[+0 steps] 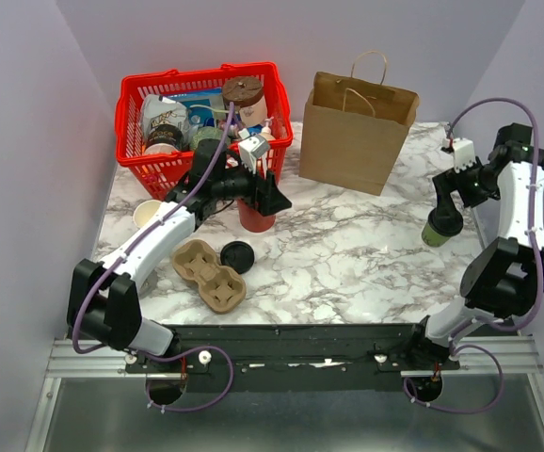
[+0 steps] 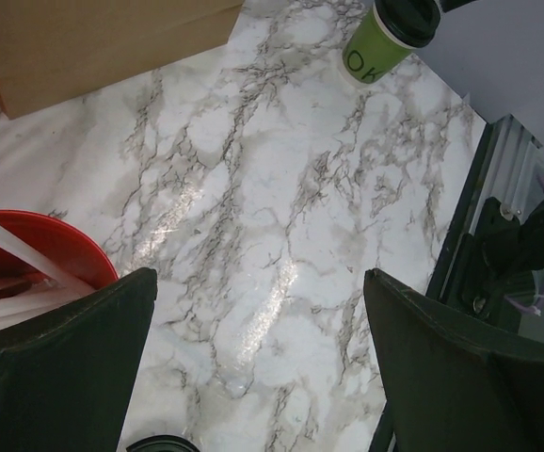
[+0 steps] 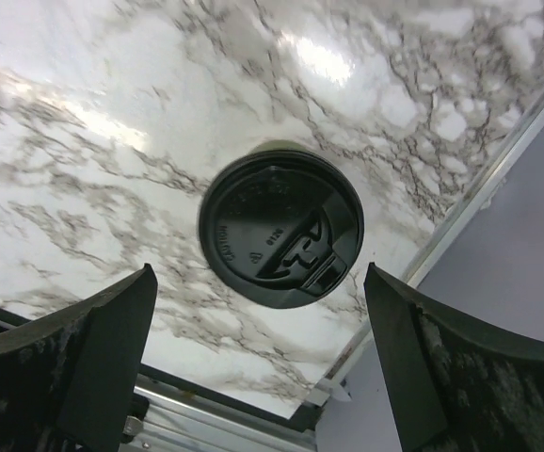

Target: Pack the takeout coffee

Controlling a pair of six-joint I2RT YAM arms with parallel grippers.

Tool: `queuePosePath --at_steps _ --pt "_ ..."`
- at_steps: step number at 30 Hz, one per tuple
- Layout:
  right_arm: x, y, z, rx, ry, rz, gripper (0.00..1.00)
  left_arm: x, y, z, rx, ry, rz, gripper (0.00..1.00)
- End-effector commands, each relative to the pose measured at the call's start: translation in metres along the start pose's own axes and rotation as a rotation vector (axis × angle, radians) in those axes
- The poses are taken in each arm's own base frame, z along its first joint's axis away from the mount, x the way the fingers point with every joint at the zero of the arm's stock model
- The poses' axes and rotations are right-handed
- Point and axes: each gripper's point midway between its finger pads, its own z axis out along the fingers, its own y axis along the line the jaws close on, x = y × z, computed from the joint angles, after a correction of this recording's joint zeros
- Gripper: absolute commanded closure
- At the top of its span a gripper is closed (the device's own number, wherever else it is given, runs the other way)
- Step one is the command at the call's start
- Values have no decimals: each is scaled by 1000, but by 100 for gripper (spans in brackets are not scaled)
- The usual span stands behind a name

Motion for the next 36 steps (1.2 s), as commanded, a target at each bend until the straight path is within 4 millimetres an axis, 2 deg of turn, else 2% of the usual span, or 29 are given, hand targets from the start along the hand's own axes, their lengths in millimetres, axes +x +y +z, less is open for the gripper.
queuePosePath --at_steps 1,2,3,4,5,6,7,8,9,10,11,12,14,15,16,18,19,21,22,23,24,25,28,30,31,32,36 --pt "-30 33 -45 -50 -160 4 0 -28 -12 -27 -24 -13 199 1" --pt "-37 42 -51 -56 -190 -26 0 -28 -12 -32 -45 -2 223 1" --pt "-45 51 -54 -69 -227 -54 0 -18 -7 -39 -60 54 302 1" --pt "-46 60 -53 -84 -236 -94 0 -19 -8 -45 -69 71 343 1" --pt "-54 78 -49 -111 -243 -166 0 -17 -8 -52 -87 91 387 1" --pt "-60 89 -54 -96 -268 -233 0 0 -7 -62 -87 167 399 1" --pt "-63 100 -52 -103 -272 -301 0 1 -7 -68 -75 199 500 1" --pt "-65 126 -43 -152 -265 -378 1 8 -8 -74 -63 242 541 1" --pt "-69 136 -46 -145 -280 -427 1 31 -10 -87 -44 341 511 1" --pt "-70 148 -44 -164 -279 -464 1 35 -10 -94 -20 385 583 1" --pt "-71 169 -38 -209 -270 -516 2 46 -11 -101 -5 435 580 2" --pt "-73 180 -37 -235 -275 -539 2 64 -9 -116 -24 523 545 3" --pt "-76 202 -31 -290 -269 -547 3 81 -2 -130 -74 605 491 5" --pt "-77 208 -27 -311 -271 -542 4 95 -4 -140 -76 667 451 6" --pt "-79 212 -24 -326 -270 -539 4 108 3 -149 -113 724 427 7" --pt "-81 223 -19 -354 -274 -530 4 122 5 -159 -158 759 392 8" --pt "-83 224 -16 -355 -279 -535 4 139 7 -164 -155 797 381 9" --pt "-84 230 -12 -374 -272 -552 4 148 5 -170 -93 803 500 11" --pt "-87 231 -12 -376 -275 -559 4 160 7 -172 -71 817 539 11" --pt "-87 232 -9 -384 -268 -559 4 159 3 -173 -45 775 616 11" --pt "-89 233 -8 -391 -268 -559 4 157 4 -171 25 757 783 11" --pt "-89 234 -7 -399 -265 -557 4 166 4 -172 70 756 847 11" --pt "-93 238 -7 -425 -268 -555 5 163 -3 -167 194 698 1089 11" --pt "-95 242 -8 -442 -277 -555 5 173 -8 -166 312 726 1111 15" --pt "-95 244 -8 -446 -279 -558 5 168 -9 -164 369 726 1176 17" --pt "-95 246 -9 -450 -279 -559 5 175 -7 -162 433 759 1153 21" --pt "-95 247 -12 -442 -286 -567 6 189 -11 -172 649 844 1162 28"
